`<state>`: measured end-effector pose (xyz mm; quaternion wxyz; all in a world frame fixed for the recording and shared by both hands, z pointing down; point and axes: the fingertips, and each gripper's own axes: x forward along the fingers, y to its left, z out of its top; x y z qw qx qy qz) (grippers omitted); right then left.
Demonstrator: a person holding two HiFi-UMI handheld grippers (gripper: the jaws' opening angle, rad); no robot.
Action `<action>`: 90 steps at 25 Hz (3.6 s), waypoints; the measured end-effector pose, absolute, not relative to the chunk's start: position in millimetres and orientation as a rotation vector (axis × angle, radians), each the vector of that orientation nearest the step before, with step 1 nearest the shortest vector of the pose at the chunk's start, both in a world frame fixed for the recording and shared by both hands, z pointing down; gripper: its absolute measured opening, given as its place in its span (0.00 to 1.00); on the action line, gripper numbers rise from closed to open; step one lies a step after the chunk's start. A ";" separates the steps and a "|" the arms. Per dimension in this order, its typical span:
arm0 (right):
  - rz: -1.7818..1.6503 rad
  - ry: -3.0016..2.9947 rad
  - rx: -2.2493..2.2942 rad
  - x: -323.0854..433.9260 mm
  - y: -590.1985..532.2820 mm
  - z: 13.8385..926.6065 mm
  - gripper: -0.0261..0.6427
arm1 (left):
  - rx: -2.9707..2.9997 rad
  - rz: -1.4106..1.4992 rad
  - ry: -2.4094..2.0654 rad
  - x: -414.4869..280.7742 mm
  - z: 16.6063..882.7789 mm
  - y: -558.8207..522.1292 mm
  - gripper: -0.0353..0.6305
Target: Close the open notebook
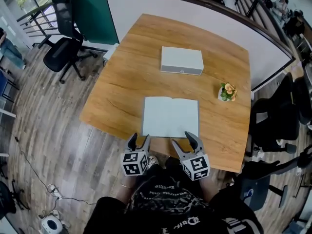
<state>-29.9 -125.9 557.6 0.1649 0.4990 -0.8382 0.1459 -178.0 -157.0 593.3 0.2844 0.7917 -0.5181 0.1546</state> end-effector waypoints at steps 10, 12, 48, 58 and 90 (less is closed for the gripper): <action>0.429 -2.390 1.394 -7.5 -139.7 557.8 0.37 | 1.940 0.561 -1.437 -181.8 636.6 -181.5 0.43; 0.426 -2.392 1.384 -4.4 -141.3 558.4 0.37 | 1.918 0.618 -1.440 -179.5 646.8 -180.9 0.43; 0.414 -2.393 1.338 16.1 -155.2 569.2 0.30 | 1.853 0.517 -1.479 -174.8 619.9 -183.0 0.12; 0.407 -2.384 1.362 19.1 -149.7 568.5 0.30 | 1.992 0.475 -1.477 -152.6 578.2 -180.0 0.11; 0.402 -2.343 1.474 27.4 -124.7 565.0 0.26 | 2.304 0.406 -1.297 -67.5 522.5 -159.2 0.09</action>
